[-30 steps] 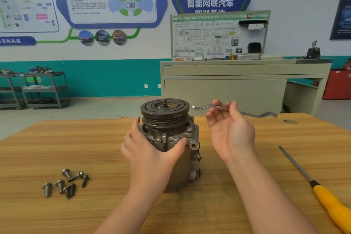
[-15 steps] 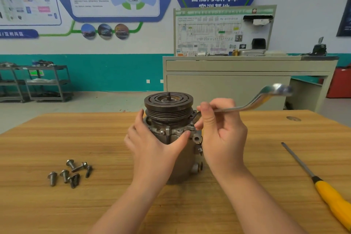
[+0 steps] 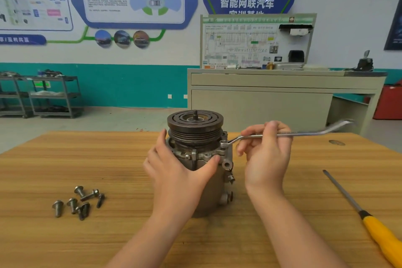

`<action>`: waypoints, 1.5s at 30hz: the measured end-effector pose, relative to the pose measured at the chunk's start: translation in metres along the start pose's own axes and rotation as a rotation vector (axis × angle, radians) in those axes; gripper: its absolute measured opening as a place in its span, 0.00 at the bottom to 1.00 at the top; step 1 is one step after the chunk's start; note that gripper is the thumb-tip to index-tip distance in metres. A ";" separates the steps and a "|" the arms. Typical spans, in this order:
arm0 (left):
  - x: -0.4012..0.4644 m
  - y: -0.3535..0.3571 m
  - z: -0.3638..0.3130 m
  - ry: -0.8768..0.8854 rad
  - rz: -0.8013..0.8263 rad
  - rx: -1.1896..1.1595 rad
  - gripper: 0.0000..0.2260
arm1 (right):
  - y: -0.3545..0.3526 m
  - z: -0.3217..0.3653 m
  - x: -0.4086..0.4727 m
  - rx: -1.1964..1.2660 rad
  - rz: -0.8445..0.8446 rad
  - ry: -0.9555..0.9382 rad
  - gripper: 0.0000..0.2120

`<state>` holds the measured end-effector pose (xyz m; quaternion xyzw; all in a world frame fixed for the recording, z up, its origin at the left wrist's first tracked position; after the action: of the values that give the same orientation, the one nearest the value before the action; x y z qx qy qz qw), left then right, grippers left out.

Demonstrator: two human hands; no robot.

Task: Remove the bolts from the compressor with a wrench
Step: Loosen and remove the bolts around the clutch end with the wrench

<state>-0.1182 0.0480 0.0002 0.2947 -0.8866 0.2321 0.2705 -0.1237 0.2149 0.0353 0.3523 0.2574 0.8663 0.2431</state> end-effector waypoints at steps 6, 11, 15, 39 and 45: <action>-0.001 0.001 0.001 -0.001 0.020 -0.006 0.53 | -0.002 -0.017 0.030 0.257 -0.034 0.441 0.11; 0.000 0.001 0.003 -0.007 0.031 -0.014 0.53 | -0.009 0.014 0.016 -0.055 -0.025 -0.081 0.07; -0.001 0.001 0.002 -0.010 0.024 -0.014 0.53 | 0.003 0.026 -0.003 -0.184 0.105 -0.287 0.05; -0.001 0.000 0.001 -0.029 0.043 -0.014 0.53 | 0.000 -0.012 0.016 0.009 0.020 0.209 0.10; -0.002 0.000 0.000 -0.016 0.044 -0.014 0.53 | 0.002 -0.001 0.027 0.266 0.023 0.280 0.10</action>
<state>-0.1171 0.0481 -0.0010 0.2750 -0.8968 0.2293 0.2601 -0.1417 0.2290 0.0492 0.2603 0.3969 0.8680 0.1460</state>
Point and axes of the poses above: each hand's wrist, its own x-axis towards the middle knuckle, its own y-axis out of the palm, z = x × y, the point moved 5 cm from there along x, towards the middle knuckle, and after that the axes turned 4 degrees about -z, right-handed, at the moved point
